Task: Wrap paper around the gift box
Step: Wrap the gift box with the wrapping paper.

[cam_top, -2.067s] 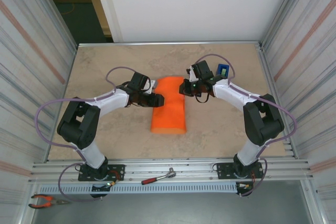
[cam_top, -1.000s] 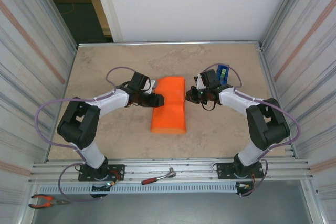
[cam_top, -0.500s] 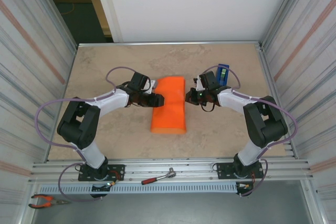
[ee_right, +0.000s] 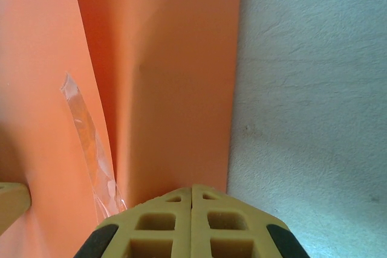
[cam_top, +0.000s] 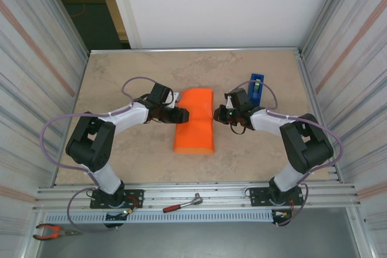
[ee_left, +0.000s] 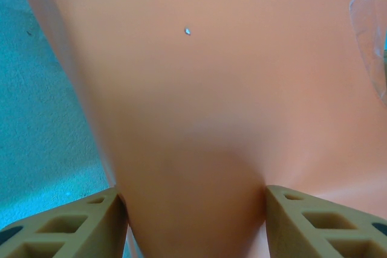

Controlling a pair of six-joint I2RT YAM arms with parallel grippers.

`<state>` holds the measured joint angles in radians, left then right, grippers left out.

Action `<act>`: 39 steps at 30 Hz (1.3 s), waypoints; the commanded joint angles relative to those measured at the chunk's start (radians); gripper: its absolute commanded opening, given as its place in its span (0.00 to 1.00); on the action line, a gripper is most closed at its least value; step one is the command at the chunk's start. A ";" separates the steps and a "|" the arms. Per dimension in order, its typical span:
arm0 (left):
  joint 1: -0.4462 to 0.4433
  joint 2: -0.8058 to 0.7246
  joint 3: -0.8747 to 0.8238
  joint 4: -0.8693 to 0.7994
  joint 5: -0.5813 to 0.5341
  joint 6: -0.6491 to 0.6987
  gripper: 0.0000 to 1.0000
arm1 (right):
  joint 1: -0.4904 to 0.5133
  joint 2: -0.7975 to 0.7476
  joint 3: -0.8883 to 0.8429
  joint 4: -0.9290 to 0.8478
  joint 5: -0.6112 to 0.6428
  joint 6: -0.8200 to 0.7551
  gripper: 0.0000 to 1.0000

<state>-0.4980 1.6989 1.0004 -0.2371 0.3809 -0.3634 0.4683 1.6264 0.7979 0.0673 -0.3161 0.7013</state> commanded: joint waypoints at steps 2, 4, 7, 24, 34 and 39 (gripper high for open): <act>-0.010 0.083 -0.057 -0.142 -0.161 0.017 0.57 | 0.078 0.029 -0.038 -0.096 -0.044 0.026 0.00; -0.009 0.083 -0.059 -0.141 -0.161 0.017 0.57 | 0.074 0.029 -0.036 -0.098 -0.043 0.029 0.00; -0.009 0.082 -0.060 -0.137 -0.158 0.016 0.57 | 0.050 0.007 -0.043 -0.116 -0.034 0.027 0.07; -0.008 0.084 -0.057 -0.142 -0.159 0.016 0.57 | -0.008 -0.102 -0.032 -0.190 -0.018 0.002 0.08; -0.008 0.083 -0.059 -0.140 -0.160 0.017 0.57 | 0.056 -0.005 0.036 -0.163 -0.011 0.010 0.03; -0.008 0.085 -0.061 -0.139 -0.159 0.017 0.57 | 0.054 0.006 -0.035 -0.049 -0.089 0.097 0.00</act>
<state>-0.4980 1.6989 1.0004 -0.2371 0.3805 -0.3637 0.4980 1.5894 0.8051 -0.0906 -0.3439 0.7361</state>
